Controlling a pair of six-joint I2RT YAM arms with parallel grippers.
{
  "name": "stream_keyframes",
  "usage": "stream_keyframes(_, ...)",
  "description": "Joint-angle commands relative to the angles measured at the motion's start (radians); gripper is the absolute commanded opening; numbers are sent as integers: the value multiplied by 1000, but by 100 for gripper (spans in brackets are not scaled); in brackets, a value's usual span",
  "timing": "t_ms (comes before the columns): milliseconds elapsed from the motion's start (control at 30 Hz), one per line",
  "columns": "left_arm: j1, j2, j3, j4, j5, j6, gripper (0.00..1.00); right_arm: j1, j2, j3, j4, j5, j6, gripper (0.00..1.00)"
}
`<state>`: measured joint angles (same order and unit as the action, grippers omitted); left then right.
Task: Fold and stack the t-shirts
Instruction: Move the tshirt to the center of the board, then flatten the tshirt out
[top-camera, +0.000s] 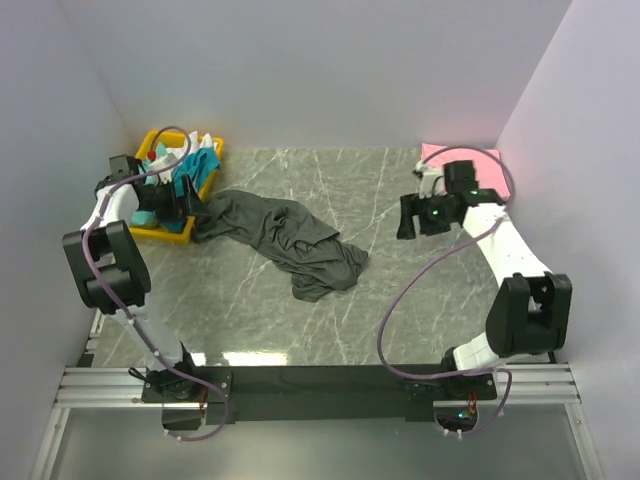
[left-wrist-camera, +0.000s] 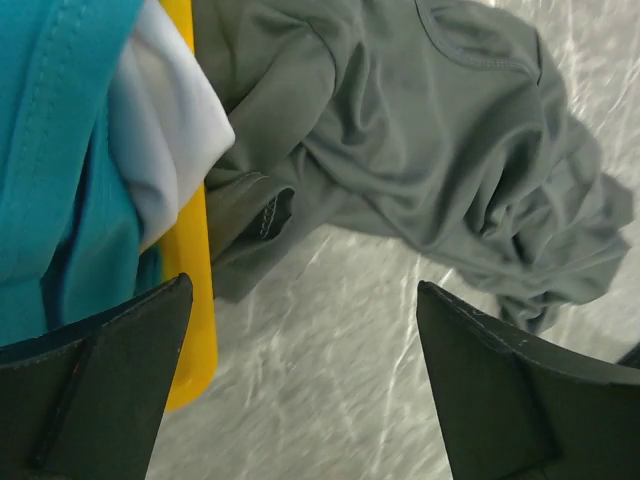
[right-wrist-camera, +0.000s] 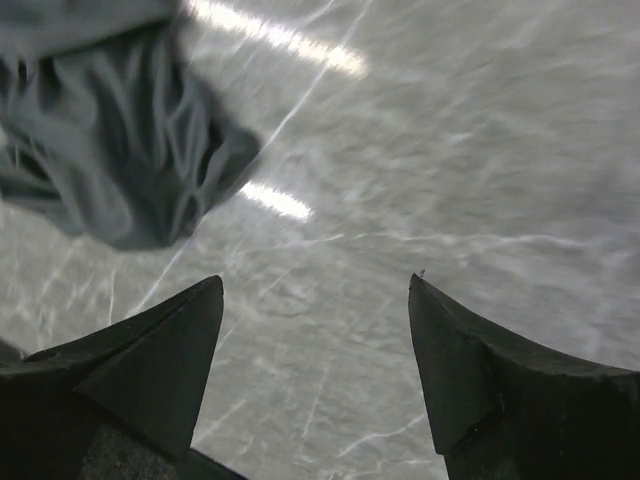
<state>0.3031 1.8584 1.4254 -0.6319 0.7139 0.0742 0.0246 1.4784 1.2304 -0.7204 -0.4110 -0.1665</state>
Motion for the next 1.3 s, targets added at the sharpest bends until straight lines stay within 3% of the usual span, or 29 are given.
stream_keyframes(0, -44, -128, 64, -48, -5, 176, 99, 60, 40, -37, 34, -37, -8, 77)
stream_keyframes(100, -120, -153, 81, -15, -77, 211, 98, 87, 123, -23, 85, -67, 30, 67)
stream_keyframes(167, -234, -159, 83, 14, -140, 213, 96, 93, 201, 10, 110, -98, 71, 64)
stream_keyframes(333, -432, -108, 50, 147, -134, 127, 84, 121, 356, 95, 168, -196, 160, 62)
stream_keyframes(500, -568, -27, 46, 225, -140, 59, 82, 152, 427, 132, 222, -261, 223, 62)
stream_keyframes(700, -657, 54, 24, 253, -154, 47, 91, 193, 487, 116, 220, -296, 231, 64)
stream_keyframes(900, -676, 122, 0, 301, -186, 35, 88, 221, 513, 81, 220, -296, 222, 64)
stream_keyframes(1000, -691, 145, 13, 291, -171, 27, 84, 232, 514, 66, 207, -310, 210, 53)
stream_keyframes(1067, -706, 153, 17, 284, -162, 36, 80, 232, 514, 63, 184, -316, 194, 40)
stream_keyframes(1100, -713, 151, 15, 278, -159, 38, 77, 227, 513, 61, 177, -313, 188, 33)
stream_keyframes(1133, -717, 151, 17, 271, -156, 41, 68, 222, 502, 60, 170, -311, 180, 18)
stream_keyframes(1200, -720, 147, 21, 261, -136, 36, 52, 200, 484, 57, 148, -308, 177, 0)
stream_keyframes(1233, -717, 140, 26, 246, -130, 33, 33, 189, 461, 57, 141, -308, 176, 0)
stream_keyframes(1267, -717, 118, 29, 238, -126, 30, 24, 175, 447, 57, 119, -307, 176, 0)
